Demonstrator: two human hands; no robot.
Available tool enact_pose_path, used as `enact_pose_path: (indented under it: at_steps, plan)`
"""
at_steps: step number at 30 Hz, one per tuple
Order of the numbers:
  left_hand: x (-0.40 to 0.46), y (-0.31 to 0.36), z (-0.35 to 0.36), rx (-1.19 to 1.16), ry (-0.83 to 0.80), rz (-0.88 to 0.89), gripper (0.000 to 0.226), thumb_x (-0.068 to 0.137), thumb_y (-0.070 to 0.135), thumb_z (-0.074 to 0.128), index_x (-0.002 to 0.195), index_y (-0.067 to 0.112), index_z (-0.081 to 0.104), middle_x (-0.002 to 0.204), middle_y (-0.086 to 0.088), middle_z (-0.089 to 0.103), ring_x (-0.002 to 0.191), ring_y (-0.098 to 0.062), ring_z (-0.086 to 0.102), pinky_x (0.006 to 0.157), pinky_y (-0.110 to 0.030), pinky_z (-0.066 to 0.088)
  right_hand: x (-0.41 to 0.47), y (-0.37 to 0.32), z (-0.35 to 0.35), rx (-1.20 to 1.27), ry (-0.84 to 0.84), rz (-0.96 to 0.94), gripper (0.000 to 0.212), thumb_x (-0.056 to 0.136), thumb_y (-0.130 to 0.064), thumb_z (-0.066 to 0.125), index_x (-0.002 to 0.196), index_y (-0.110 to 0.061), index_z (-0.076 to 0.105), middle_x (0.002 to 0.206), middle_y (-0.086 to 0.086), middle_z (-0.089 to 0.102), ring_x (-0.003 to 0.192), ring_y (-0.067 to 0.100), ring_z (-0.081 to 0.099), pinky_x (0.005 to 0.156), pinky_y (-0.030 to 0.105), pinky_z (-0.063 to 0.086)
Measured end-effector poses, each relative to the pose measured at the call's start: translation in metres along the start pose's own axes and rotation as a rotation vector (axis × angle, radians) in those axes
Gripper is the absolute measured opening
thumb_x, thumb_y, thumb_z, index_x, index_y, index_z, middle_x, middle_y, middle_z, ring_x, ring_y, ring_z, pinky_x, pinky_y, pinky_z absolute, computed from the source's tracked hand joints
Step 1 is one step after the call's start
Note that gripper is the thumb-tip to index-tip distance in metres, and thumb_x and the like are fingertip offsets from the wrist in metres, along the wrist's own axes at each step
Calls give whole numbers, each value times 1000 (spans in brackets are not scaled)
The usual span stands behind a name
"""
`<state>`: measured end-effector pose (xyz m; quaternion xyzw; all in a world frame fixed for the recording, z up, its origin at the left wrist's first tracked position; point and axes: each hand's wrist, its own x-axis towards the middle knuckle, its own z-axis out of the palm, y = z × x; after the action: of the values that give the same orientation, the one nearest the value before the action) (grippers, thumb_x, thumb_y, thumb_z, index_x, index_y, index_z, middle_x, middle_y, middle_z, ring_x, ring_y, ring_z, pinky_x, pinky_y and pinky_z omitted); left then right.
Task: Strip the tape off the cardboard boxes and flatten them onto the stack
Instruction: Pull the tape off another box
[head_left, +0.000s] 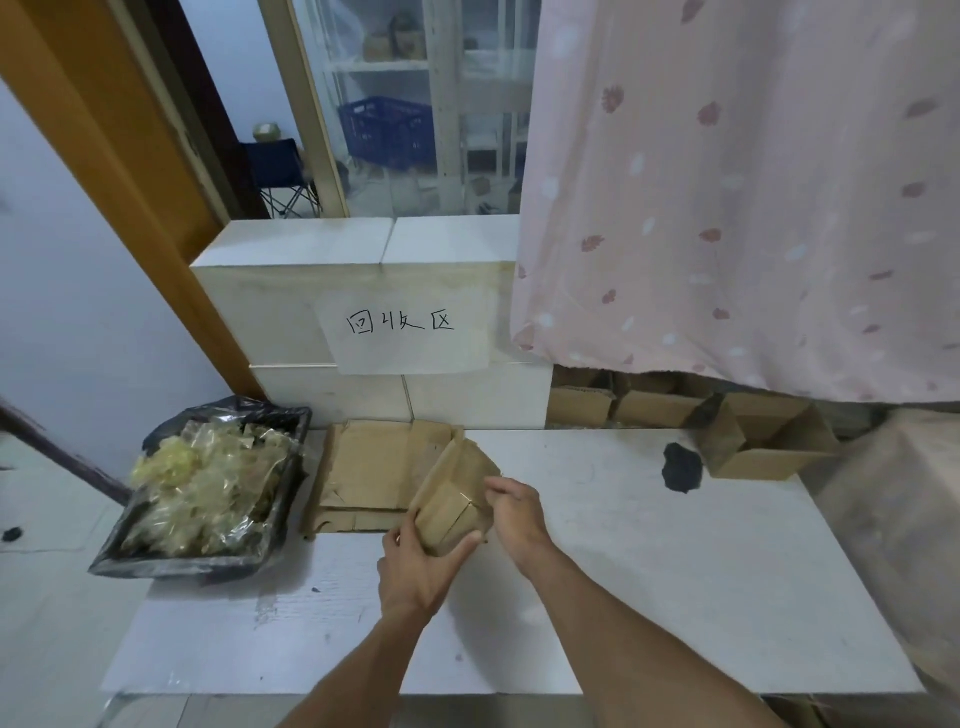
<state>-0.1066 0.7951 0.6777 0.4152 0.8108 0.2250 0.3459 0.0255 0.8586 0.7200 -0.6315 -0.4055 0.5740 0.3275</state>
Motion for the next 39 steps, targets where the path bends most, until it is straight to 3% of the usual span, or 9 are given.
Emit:
enact_pose_path:
  at_steps: [3, 5, 8, 14, 22, 25, 28, 33, 39]
  plan:
    - [-8, 3, -2, 91, 31, 4, 141, 37, 99, 56, 151, 29, 12, 148, -9, 24, 129, -38, 37, 101, -49, 43, -9, 1, 4, -140, -49, -38, 32, 90, -10, 58, 120, -17, 69, 120, -3, 61, 113, 13, 59, 104, 31, 47]
    - [-12, 4, -2, 180, 65, 11, 139, 38, 97, 58, 148, 26, 10, 140, -9, 26, 124, -38, 38, 93, -46, 46, -18, 1, 8, -199, -94, -91, 33, 87, -12, 63, 114, -29, 71, 108, -13, 59, 101, 0, 60, 93, 18, 49]
    - [-15, 2, -2, 197, 122, 17, 113, 49, 84, 67, 134, 23, 24, 125, -6, 33, 113, -38, 40, 79, -42, 49, -22, 4, 10, -285, -139, -148, 41, 82, -14, 68, 76, -54, 69, 78, -23, 64, 76, -17, 58, 66, -1, 41]
    - [-22, -1, -1, 202, 172, 85, 98, 58, 70, 73, 133, 24, 29, 121, -3, 34, 112, -36, 39, 81, -39, 44, -20, 7, 5, -235, -124, -108, 11, 86, -24, 71, 94, -28, 65, 95, -7, 63, 85, 4, 59, 78, 14, 45]
    - [-29, -7, -23, 268, 291, 44, 98, 55, 67, 74, 132, 25, 29, 126, -5, 36, 110, -30, 38, 87, -35, 40, -25, -3, 24, -132, -148, -72, 16, 95, -19, 60, 97, -10, 72, 92, -1, 71, 81, 13, 61, 79, 24, 50]
    - [-32, -15, -33, 311, 307, 28, 93, 54, 65, 74, 129, 29, 31, 128, -6, 37, 108, -29, 37, 82, -34, 44, -32, -7, 40, -253, -133, -97, 22, 99, -17, 50, 91, -10, 69, 91, 2, 67, 86, 20, 60, 81, 30, 48]
    - [-29, -22, -43, 353, 286, -2, 87, 57, 62, 75, 129, 34, 34, 126, -4, 36, 110, -29, 37, 82, -38, 46, -40, -7, 53, -390, -62, -162, 31, 97, -17, 44, 67, -15, 51, 76, 4, 57, 77, 28, 53, 70, 34, 43]
    - [-10, -24, -69, 467, 197, -26, 78, 69, 55, 75, 132, 38, 32, 130, -6, 36, 117, -35, 37, 90, -42, 42, -55, -12, 82, -466, 16, -238, 17, 101, -24, 40, 91, -19, 52, 92, -2, 60, 87, 20, 57, 77, 31, 45]
    - [-2, -44, -91, 484, 95, 37, 64, 84, 43, 55, 141, 23, 35, 142, -6, 36, 126, -36, 31, 101, -44, 36, -85, -34, 156, -394, -56, -397, 15, 95, -20, 53, 83, -27, 59, 84, -12, 63, 82, 10, 61, 76, 26, 48]
